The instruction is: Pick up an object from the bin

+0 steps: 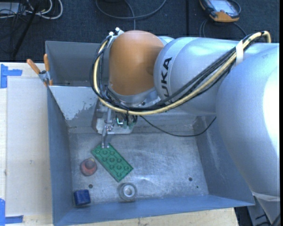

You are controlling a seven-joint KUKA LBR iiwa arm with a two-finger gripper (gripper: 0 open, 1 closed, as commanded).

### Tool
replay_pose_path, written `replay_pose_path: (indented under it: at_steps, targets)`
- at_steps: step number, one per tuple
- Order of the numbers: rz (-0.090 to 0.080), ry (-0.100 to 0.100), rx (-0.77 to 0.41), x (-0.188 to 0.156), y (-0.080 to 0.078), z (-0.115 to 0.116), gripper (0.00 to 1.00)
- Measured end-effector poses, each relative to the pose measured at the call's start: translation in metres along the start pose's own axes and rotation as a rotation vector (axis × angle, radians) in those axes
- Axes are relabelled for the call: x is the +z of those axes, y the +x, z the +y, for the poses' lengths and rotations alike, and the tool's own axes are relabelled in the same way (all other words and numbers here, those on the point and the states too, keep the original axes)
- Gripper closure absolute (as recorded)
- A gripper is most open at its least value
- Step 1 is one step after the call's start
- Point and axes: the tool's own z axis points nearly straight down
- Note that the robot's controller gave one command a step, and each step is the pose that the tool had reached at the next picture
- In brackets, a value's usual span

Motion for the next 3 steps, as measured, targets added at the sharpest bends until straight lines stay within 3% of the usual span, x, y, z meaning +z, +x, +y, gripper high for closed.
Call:
replay_pose_path:
  at_steps: [1,2,3]
  targets:
    - [-0.008,-0.002,0.198,0.094,0.062,-0.038,0.0]
    - [-0.01,-0.005,0.202,0.091,0.06,-0.038,1.0]
    - [-0.016,-0.003,0.021,-0.151,0.117,-0.042,1.0]
